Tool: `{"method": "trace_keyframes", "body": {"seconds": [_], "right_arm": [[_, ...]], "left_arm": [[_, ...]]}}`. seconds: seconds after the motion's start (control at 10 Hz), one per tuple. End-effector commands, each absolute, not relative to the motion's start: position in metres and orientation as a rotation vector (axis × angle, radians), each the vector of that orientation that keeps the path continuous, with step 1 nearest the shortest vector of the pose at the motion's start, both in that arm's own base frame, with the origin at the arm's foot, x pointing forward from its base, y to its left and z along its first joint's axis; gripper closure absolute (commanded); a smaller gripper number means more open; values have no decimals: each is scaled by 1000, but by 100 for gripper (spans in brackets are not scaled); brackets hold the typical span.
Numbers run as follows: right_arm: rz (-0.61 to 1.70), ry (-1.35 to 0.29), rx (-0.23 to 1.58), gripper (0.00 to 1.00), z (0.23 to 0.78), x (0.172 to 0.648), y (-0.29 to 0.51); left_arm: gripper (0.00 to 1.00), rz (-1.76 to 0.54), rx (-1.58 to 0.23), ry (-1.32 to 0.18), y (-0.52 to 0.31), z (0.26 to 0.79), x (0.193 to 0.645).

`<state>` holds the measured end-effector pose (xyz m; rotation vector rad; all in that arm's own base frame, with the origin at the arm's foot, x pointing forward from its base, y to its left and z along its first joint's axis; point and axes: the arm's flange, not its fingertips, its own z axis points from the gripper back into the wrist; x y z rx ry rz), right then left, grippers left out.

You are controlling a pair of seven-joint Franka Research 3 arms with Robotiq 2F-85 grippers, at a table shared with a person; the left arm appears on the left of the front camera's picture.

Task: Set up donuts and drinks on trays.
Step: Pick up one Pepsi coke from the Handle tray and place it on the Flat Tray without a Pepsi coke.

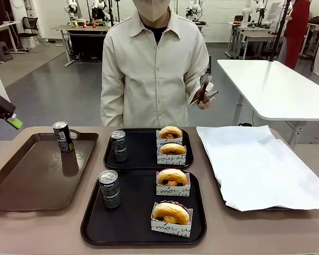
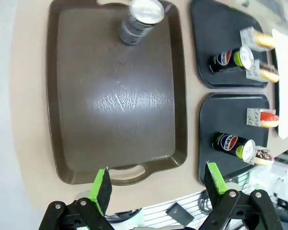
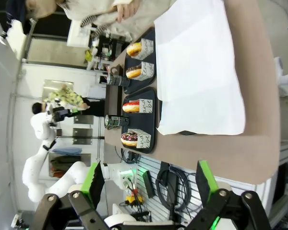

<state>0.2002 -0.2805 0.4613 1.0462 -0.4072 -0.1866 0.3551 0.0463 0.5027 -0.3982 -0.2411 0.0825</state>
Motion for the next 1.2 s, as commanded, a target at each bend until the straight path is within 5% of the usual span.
{"method": "trace_keyframes", "body": {"seconds": [0.0, 0.1, 0.3, 0.4, 0.7, 1.1], "right_arm": [[-176, -429, 1065, 0, 462, 201, -282], [-176, -429, 1065, 0, 462, 201, -282], [-176, -429, 1065, 0, 462, 201, -282], [-176, -429, 1065, 0, 462, 201, -282], [-176, -429, 1065, 0, 462, 201, -282], [-176, -429, 1065, 0, 462, 201, -282]], "left_arm": [[0, 51, -266, -170, 32, 497, 346], [0, 82, -398, -241, 46, 503, 355], [0, 89, -371, -216, 47, 498, 354], [0, 104, -718, -107, 72, 505, 352], [0, 171, -1077, -68, 145, 485, 348], [0, 65, -1316, -85, 216, 437, 326]]}}
